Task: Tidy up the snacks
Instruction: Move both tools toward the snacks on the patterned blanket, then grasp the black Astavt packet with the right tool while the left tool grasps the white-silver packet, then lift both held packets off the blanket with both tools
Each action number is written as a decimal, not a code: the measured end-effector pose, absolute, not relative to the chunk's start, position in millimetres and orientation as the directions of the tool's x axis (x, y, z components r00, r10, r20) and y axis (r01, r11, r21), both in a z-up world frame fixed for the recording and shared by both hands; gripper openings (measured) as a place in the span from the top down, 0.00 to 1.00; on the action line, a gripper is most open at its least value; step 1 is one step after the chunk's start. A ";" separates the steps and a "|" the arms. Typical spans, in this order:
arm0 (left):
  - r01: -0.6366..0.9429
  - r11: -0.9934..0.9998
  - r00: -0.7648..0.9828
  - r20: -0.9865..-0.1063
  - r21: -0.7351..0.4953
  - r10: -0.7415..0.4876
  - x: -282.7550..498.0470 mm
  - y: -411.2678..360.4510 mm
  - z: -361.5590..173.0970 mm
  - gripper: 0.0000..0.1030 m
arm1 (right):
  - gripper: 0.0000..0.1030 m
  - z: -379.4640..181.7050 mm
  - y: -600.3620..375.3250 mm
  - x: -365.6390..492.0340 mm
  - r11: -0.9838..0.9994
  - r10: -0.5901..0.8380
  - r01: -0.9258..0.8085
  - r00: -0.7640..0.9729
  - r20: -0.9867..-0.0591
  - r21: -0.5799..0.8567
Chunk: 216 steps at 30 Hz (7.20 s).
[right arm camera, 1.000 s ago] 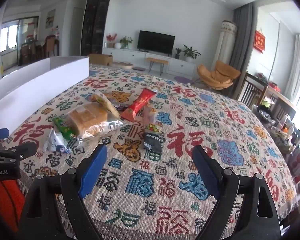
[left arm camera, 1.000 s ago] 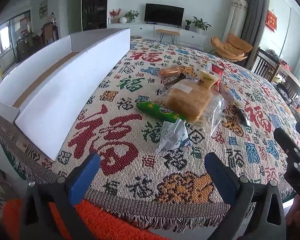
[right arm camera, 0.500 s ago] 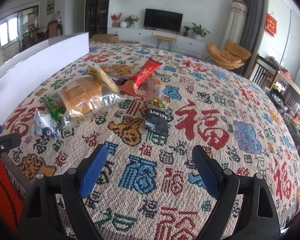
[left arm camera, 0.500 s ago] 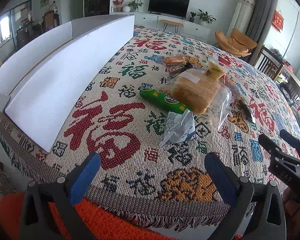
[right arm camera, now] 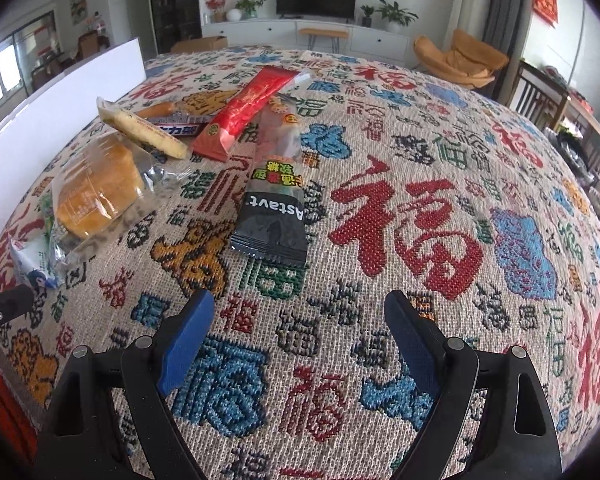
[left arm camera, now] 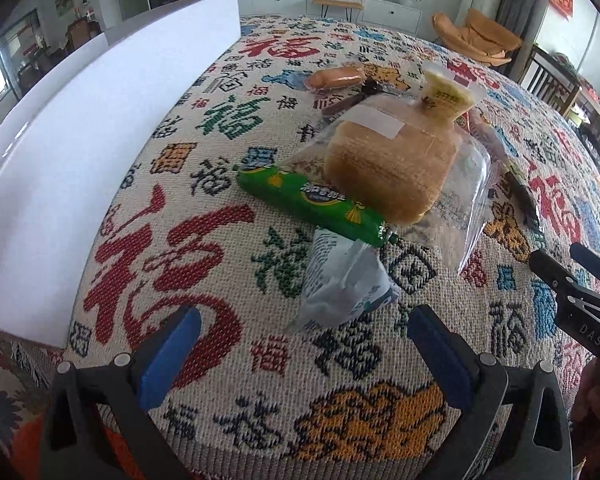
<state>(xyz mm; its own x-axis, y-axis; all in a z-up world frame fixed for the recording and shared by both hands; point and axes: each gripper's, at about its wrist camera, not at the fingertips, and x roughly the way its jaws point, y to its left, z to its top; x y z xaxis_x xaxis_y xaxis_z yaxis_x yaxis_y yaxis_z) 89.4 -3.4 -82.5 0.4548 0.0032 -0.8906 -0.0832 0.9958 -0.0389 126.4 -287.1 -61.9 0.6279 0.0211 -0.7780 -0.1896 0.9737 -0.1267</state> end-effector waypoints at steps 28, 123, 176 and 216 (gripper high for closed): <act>-0.052 0.999 0.583 -0.812 -0.011 0.022 202.6 -2.6 -95.3 0.00 | 0.12 -67.8 -282.2 178.6 0.981 0.037 -0.171 0.628 -0.778 -0.091; -0.241 0.959 0.652 -0.757 -0.151 0.045 33.4 67.8 -39.7 0.00 | 0.14 -55.0 -297.4 169.6 0.974 0.109 -0.224 0.528 -0.842 -0.014; -0.004 0.991 0.562 -0.820 -0.132 -0.107 118.3 24.1 -78.2 0.62 | 0.76 -45.8 -302.1 177.9 0.916 0.106 -0.401 0.303 -0.947 -0.025; -0.114 0.909 0.762 -0.623 -0.402 -0.180 40.4 102.4 17.2 0.67 | 0.38 -35.2 -272.3 216.6 0.907 0.398 -0.280 0.326 -0.857 0.315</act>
<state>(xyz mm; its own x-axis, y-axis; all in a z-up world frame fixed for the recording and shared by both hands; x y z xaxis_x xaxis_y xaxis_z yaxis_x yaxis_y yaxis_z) 40.4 102.4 17.2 0.7616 -0.1800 -0.6225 -0.1139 0.9085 -0.4020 216.5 -272.3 -35.2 0.3262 0.3984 -0.8572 -0.2800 0.9069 0.3150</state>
